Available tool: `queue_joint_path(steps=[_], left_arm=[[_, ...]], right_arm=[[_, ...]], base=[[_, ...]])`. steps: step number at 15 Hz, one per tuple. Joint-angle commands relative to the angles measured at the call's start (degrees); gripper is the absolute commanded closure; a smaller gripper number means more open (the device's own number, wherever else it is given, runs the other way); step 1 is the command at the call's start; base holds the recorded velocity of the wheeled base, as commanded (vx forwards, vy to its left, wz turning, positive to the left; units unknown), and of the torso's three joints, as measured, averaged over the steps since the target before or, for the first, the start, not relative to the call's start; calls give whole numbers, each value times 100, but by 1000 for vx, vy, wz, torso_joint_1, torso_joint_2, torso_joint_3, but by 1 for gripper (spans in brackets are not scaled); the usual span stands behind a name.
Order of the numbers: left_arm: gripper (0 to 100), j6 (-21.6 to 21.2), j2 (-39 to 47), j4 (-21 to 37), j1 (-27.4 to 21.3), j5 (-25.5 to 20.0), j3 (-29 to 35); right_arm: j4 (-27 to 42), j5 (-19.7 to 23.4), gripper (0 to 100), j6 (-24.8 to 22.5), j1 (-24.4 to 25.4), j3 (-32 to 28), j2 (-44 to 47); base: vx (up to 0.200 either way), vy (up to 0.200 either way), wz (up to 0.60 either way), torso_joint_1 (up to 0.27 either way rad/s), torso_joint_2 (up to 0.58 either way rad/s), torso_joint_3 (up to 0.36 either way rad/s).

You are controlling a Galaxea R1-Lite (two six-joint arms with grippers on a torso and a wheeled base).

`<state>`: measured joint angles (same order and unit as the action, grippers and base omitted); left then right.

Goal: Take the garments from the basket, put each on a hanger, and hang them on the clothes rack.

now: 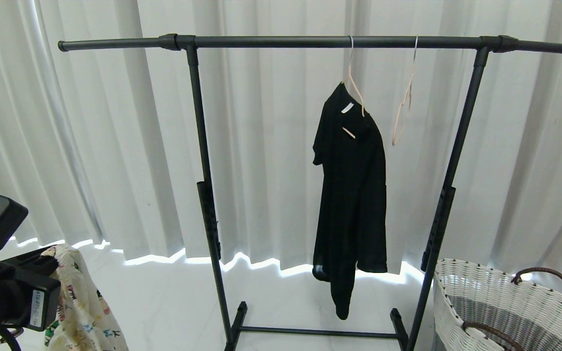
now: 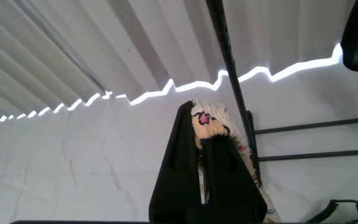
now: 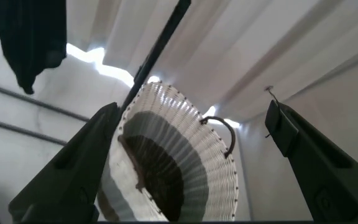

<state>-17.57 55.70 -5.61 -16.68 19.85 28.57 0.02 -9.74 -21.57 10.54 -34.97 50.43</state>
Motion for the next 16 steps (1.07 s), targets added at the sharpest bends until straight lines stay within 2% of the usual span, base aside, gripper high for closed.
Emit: queue_joint_path(steps=[1, 3, 6, 9, 12, 16], left_arm=[[100, -1, -6, -2, -2, 10, -36], [100, -10, -121, -2, -11, 10, -124], [100, -493, -402, -2, -46, -16, -414], [100, -581, -472, -2, -46, -42, -493], [100, -581, -507, -28, -64, -42, -493], [100, -572, -657, -37, -73, -42, -449]], right_arm=[[-46, 86, 0, 258, -17, 8, 37], [-46, 95, 0, 460, -17, 8, 37], [-55, 86, 0, 680, -26, -1, 195], [-213, 86, 0, 961, -26, -255, 599], [-714, 78, 0, 1242, -35, -572, 1206], [-758, 78, 0, 1313, -35, -642, 1355]], base=[[0, 0, 0, 0, 0, 0], [0, 0, 0, 0, 0, 0], [0, 0, 0, 0, 0, 0], [0, 0, 0, 0, 0, 0], [0, 0, 0, 77, -258, -186], [0, 0, 0, 155, -438, -276]])
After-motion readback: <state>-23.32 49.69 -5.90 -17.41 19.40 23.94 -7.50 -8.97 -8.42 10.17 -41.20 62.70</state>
